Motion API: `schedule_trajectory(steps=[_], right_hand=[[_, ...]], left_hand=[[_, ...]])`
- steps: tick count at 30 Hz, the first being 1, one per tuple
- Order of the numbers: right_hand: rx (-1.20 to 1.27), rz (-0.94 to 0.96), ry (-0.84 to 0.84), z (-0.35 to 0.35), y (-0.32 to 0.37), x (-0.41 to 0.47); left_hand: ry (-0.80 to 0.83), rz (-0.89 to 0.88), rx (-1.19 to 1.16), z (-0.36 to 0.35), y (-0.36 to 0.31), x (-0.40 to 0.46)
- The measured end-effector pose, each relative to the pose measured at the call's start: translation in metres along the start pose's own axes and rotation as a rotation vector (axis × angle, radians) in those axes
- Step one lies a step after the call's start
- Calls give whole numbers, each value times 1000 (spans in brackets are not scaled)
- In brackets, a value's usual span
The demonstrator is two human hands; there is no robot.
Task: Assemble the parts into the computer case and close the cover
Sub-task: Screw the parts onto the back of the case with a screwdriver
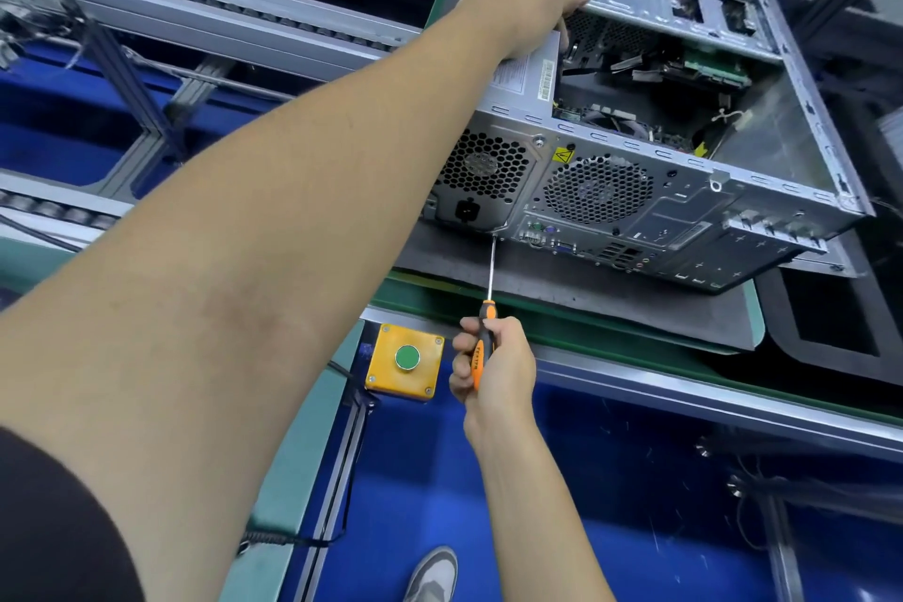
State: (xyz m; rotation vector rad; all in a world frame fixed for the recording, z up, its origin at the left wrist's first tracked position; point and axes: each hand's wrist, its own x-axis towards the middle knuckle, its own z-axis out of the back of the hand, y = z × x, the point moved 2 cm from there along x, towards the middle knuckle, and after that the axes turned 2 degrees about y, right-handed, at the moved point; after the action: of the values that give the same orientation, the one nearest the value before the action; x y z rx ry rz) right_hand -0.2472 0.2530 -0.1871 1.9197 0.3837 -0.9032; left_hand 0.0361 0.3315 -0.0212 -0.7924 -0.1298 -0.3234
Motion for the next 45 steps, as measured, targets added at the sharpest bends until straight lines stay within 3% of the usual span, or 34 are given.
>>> schedule_trajectory(steps=[7, 21, 24, 29, 36, 40, 45], right_hand=[[-13, 3, 55, 3, 2, 1], [-120, 108, -9, 12, -3, 1], [-154, 124, -28, 13, 0, -2], [-223, 133, -49, 16, 4, -11], [-266, 149, -57, 20, 5, -9], [-271, 156, -58, 21, 1, -8], [-283, 191, -42, 21, -2, -9]], left_hand=[[-55, -98, -290, 2, 3, -6], [-139, -173, -294, 11, -4, -13], [-225, -158, -331, 20, -13, -20], [-506, -170, -438, 44, -26, -38], [-601, -272, -408, 81, -6, -108], [-697, -66, -373, 58, 36, -182], [-427, 126, -170, 0, 78, -242]])
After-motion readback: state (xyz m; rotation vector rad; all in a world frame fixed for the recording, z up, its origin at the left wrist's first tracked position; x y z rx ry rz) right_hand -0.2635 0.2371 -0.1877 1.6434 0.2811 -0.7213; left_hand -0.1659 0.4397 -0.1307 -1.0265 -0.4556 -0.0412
